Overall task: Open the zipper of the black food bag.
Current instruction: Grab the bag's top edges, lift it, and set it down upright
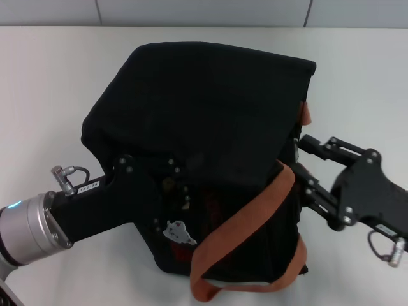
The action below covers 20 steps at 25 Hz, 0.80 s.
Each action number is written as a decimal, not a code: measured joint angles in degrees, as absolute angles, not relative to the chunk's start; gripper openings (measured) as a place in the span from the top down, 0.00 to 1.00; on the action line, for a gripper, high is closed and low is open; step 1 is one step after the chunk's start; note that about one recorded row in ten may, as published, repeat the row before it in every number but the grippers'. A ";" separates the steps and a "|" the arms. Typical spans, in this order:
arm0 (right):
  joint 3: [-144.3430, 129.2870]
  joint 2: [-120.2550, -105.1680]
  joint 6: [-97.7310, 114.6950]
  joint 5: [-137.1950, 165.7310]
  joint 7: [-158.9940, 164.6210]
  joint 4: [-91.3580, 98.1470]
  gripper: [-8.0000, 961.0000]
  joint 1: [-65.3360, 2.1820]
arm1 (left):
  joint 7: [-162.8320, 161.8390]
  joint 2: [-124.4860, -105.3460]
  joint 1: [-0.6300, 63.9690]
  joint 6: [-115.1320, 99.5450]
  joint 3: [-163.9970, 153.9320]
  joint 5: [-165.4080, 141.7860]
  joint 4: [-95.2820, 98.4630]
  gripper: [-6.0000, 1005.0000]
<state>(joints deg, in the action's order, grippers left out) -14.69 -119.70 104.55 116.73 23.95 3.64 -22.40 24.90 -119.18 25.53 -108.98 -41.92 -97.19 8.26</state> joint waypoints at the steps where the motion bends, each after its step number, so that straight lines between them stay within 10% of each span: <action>1: -14.54 -119.70 103.87 116.64 23.20 3.01 0.55 -22.58 | 24.89 -119.18 25.61 -108.98 -41.92 -97.19 8.26 0.90; 14: -10.11 -119.70 101.90 116.07 14.75 -1.67 0.57 -21.68 | 24.78 -119.18 25.89 -109.38 -41.92 -97.33 8.24 0.91; 20: -10.01 -119.70 101.71 116.07 14.63 -1.67 0.73 -21.68 | 24.79 -119.18 26.32 -109.41 -41.92 -97.37 7.67 0.91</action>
